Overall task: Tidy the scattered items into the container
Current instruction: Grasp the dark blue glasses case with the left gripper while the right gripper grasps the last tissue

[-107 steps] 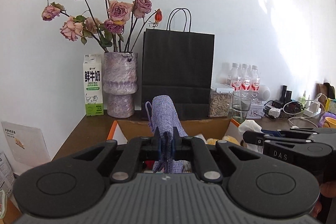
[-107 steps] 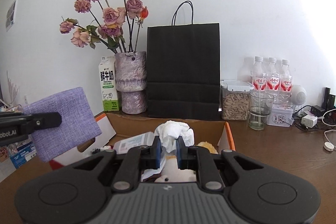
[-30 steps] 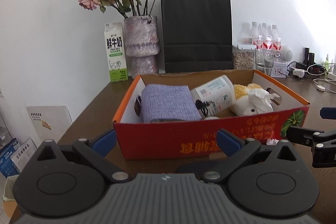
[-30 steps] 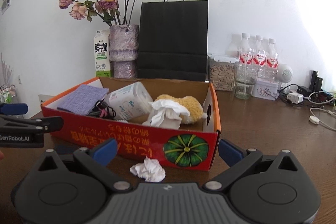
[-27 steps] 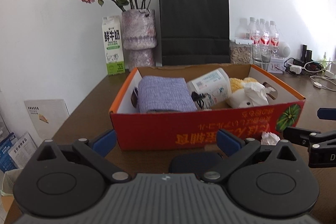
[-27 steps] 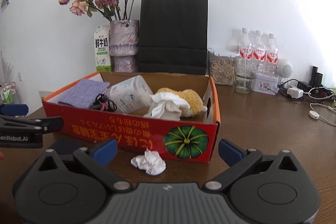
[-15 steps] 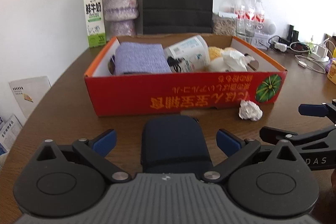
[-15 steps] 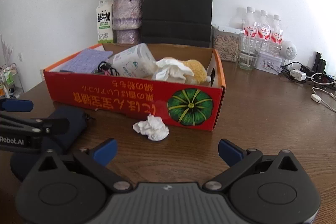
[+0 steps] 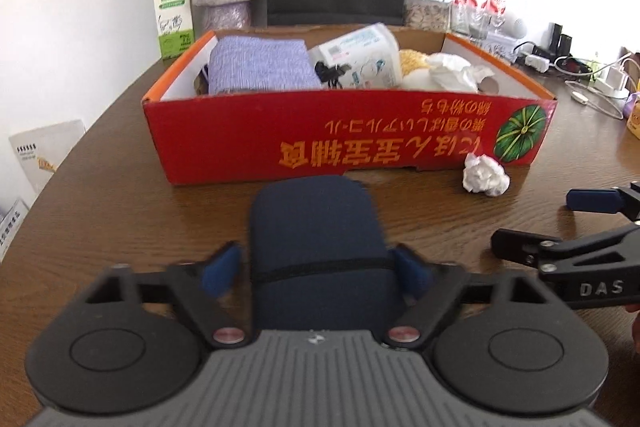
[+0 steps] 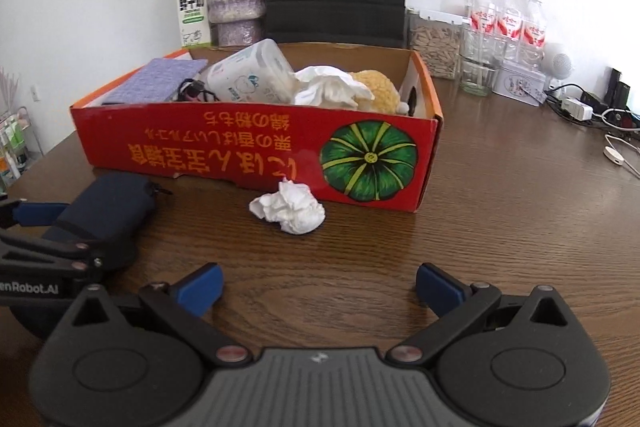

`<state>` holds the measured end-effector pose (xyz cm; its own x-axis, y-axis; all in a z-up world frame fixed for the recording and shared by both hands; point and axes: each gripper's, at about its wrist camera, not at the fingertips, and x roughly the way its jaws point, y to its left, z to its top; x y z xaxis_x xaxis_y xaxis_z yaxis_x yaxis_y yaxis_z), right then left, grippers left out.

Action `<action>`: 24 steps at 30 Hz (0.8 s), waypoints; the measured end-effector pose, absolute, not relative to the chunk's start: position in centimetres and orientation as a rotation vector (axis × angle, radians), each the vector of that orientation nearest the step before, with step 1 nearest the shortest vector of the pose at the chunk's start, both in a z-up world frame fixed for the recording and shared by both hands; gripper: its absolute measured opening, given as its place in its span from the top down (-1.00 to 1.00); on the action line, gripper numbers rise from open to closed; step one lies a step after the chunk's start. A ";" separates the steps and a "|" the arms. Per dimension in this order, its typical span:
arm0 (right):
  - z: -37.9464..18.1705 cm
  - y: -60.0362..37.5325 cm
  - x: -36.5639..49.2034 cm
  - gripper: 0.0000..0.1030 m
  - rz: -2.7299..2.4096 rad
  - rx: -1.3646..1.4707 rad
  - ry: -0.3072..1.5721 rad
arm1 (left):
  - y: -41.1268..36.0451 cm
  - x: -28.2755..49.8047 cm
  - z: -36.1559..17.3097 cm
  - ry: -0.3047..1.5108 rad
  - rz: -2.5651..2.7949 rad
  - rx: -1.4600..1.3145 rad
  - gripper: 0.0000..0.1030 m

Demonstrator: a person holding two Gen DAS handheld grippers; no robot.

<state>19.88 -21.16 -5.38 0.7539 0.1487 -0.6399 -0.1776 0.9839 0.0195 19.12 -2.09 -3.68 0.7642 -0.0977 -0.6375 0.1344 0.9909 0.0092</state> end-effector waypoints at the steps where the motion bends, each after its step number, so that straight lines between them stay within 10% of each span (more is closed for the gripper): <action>1: -5.4 -21.1 20.0 -1.00 0.175 -0.042 0.694 | -1.9 19.3 -3.7 0.689 -0.128 0.049 -0.43; 15: -5.4 -19.1 23.6 -0.94 0.193 -0.015 0.686 | -1.1 20.8 -4.0 0.656 -0.123 0.035 -0.40; 17: -5.3 -18.8 23.7 -0.64 0.192 -0.017 0.669 | -1.2 20.7 -4.0 0.653 -0.121 0.042 -0.41; 20: -5.1 -18.8 23.6 0.44 0.197 -0.022 0.640 | -1.2 20.7 -4.0 0.653 -0.122 0.041 -0.41; 24: -4.9 -19.2 23.2 0.58 0.233 0.004 0.634 | -1.2 20.7 -4.0 0.653 -0.123 0.040 -0.41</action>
<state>23.25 -19.16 -4.90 0.7804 0.2169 -0.5865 -0.2142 0.9739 0.0751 20.65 -1.21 -4.00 0.7875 -0.1014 -0.6079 0.1263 0.9920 -0.0019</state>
